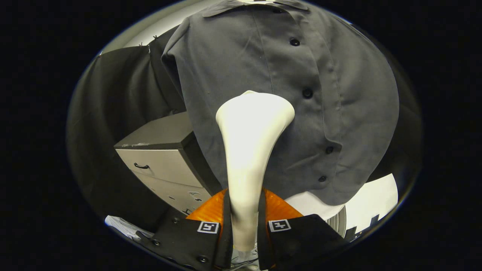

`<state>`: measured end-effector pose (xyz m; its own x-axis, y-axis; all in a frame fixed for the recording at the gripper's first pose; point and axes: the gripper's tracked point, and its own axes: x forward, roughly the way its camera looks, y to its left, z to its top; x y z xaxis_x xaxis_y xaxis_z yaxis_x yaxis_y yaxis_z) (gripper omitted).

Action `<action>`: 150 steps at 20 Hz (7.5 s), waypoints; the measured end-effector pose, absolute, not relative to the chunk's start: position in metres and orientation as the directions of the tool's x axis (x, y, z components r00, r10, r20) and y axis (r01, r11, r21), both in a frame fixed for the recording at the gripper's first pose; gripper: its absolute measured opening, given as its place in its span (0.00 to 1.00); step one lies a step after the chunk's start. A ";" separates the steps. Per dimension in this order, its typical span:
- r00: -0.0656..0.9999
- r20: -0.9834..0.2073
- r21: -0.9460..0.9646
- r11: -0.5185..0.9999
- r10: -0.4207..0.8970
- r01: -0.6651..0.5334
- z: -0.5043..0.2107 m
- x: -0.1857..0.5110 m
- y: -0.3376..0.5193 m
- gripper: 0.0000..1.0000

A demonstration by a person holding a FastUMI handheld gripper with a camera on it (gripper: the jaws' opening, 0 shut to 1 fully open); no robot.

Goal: Iron the clothes twice with a garment steamer, once on the left side and once on the right side.

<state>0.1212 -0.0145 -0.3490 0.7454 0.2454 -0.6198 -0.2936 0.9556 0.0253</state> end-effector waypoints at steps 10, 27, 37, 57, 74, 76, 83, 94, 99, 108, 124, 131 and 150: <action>0.687 -0.696 0.025 0.963 0.209 -0.268 -0.403 0.102 -0.031 0.34; 0.674 -0.711 0.032 0.966 0.202 -0.256 -0.381 0.059 -0.049 0.34; 0.747 -0.629 0.026 0.966 0.215 -0.257 -0.282 0.070 -0.064 0.34; 0.885 -0.453 -0.078 0.984 0.110 -0.162 -0.100 0.184 -0.134 0.34; 0.873 -0.482 -0.116 0.983 0.071 -0.144 -0.117 0.207 -0.159 0.34; 0.866 -0.495 -0.108 0.984 0.071 -0.143 -0.127 0.203 -0.161 0.34; 0.835 -0.544 -0.068 0.987 0.085 -0.144 -0.167 0.189 -0.163 0.34; 0.778 -0.626 -0.045 0.994 0.052 -0.102 -0.235 0.165 -0.192 0.34; 0.738 -0.673 -0.028 0.996 0.048 -0.090 -0.272 0.149 -0.203 0.34; 0.664 -0.747 -0.012 0.999 0.018 -0.040 -0.340 0.118 -0.221 0.34; 0.687 -0.723 -0.003 0.995 -0.071 0.100 -0.337 0.064 -0.217 0.34; 0.798 -0.595 -0.013 0.994 -0.095 0.109 -0.245 0.047 -0.163 0.34; 0.962 -0.194 -0.058 0.981 -0.193 0.185 -0.051 -0.030 -0.077 0.34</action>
